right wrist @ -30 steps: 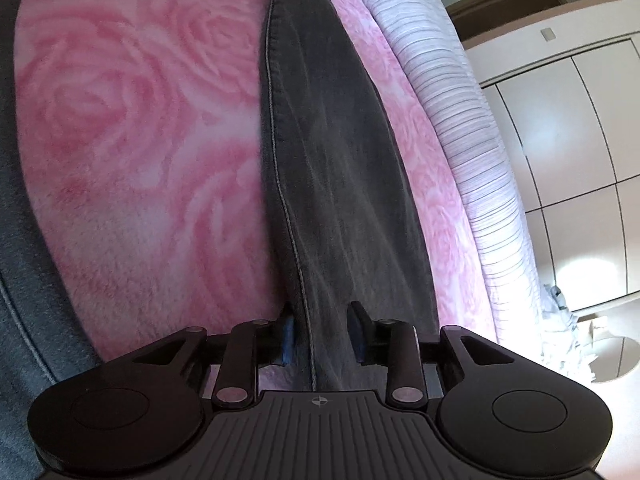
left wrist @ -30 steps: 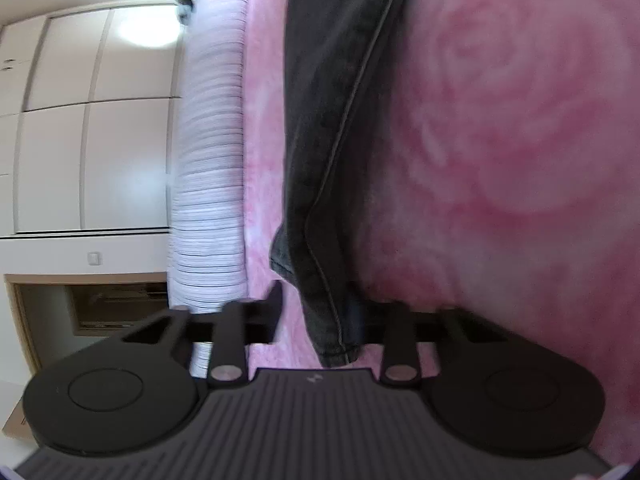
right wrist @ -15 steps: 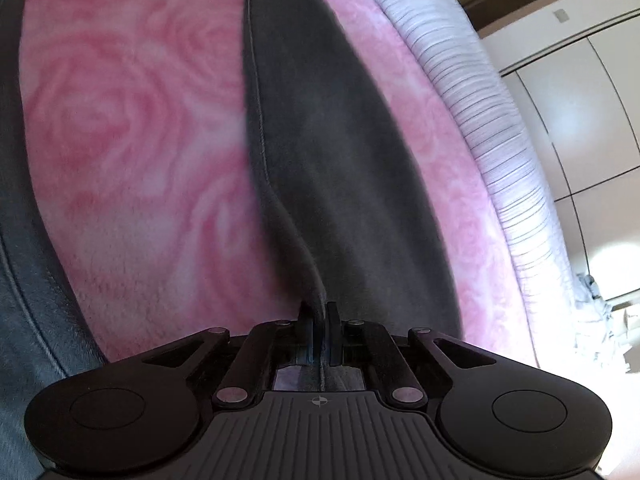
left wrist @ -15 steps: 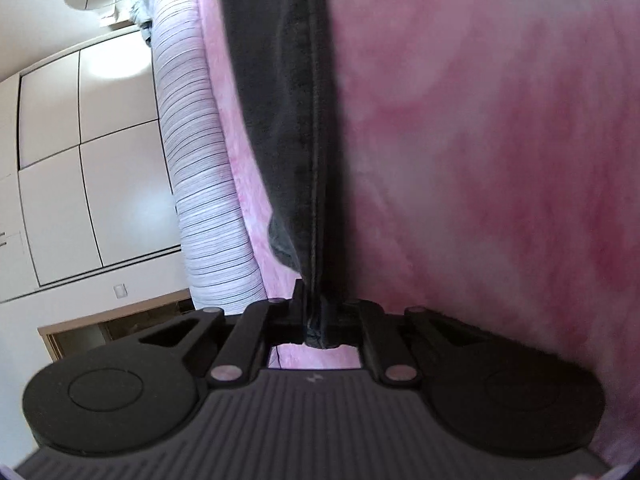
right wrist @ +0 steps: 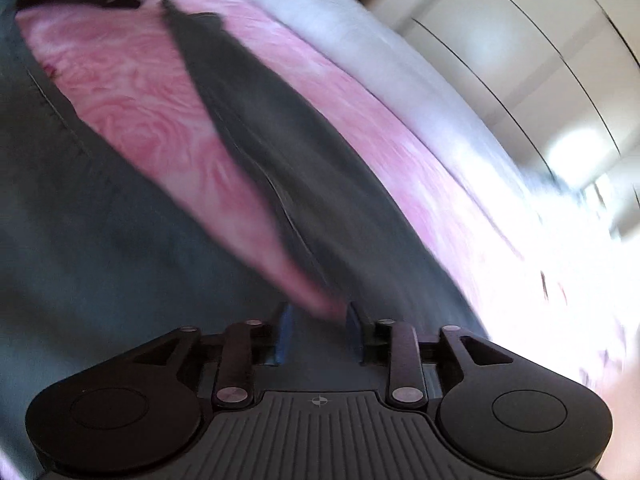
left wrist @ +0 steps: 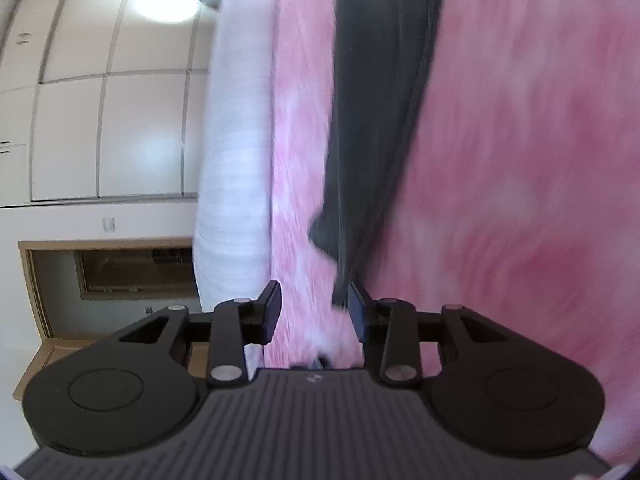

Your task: Fold clothes

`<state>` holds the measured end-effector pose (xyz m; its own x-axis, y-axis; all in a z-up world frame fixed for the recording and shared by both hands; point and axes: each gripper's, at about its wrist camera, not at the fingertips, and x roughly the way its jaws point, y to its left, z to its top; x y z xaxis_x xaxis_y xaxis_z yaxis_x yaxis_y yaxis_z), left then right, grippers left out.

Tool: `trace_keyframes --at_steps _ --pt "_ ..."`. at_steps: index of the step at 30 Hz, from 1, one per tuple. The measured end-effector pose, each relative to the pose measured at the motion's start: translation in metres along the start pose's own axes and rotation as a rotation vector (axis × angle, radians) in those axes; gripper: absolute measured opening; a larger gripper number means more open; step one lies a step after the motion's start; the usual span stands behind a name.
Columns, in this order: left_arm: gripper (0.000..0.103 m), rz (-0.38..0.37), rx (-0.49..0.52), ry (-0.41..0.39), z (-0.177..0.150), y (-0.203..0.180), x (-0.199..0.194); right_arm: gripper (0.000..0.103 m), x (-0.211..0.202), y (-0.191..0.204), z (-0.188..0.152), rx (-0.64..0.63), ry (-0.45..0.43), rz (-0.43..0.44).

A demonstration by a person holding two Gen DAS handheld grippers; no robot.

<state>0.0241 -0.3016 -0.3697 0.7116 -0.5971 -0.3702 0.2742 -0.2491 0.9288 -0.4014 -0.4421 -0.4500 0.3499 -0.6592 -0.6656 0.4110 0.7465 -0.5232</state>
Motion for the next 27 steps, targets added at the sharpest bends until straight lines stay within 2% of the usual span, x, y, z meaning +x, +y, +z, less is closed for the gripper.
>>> trace_keyframes --at_steps 2,5,7,11,14,17,18,20,22,25,27 --pt "0.038 -0.019 -0.046 -0.066 0.026 0.000 -0.032 0.037 -0.018 -0.015 -0.031 0.078 0.036 -0.051" --pt "0.039 -0.068 -0.080 -0.178 0.080 -0.005 -0.078 0.038 -0.032 -0.049 -0.077 0.243 0.082 -0.063" --pt "0.040 -0.107 -0.082 -0.272 0.123 -0.008 -0.102 0.038 -0.042 -0.071 -0.104 0.353 0.095 -0.065" --pt "0.041 -0.167 -0.047 -0.475 0.219 -0.007 -0.137 0.038 -0.056 -0.118 -0.141 0.473 0.087 -0.065" --pt "0.043 -0.220 -0.038 -0.624 0.292 -0.003 -0.154 0.038 -0.051 -0.167 -0.161 0.544 0.082 -0.017" --pt "0.043 -0.300 -0.052 -0.732 0.362 -0.002 -0.158 0.038 -0.031 -0.215 -0.184 0.655 0.101 0.112" --pt "0.043 -0.333 -0.063 -0.759 0.381 -0.006 -0.171 0.038 -0.020 -0.227 -0.188 0.691 0.105 0.165" --pt "0.043 -0.436 -0.094 -0.791 0.418 -0.008 -0.165 0.038 0.001 -0.243 -0.195 0.740 0.127 0.251" --pt "0.043 -0.542 -0.120 -0.793 0.444 -0.015 -0.156 0.038 0.019 -0.253 -0.201 0.764 0.151 0.293" --pt "0.040 -0.691 -0.151 -0.729 0.477 -0.019 -0.125 0.044 0.038 -0.262 -0.208 0.776 0.181 0.328" --pt "0.037 -0.781 -0.182 -0.681 0.487 -0.023 -0.112 0.048 0.041 -0.267 -0.210 0.800 0.175 0.344"
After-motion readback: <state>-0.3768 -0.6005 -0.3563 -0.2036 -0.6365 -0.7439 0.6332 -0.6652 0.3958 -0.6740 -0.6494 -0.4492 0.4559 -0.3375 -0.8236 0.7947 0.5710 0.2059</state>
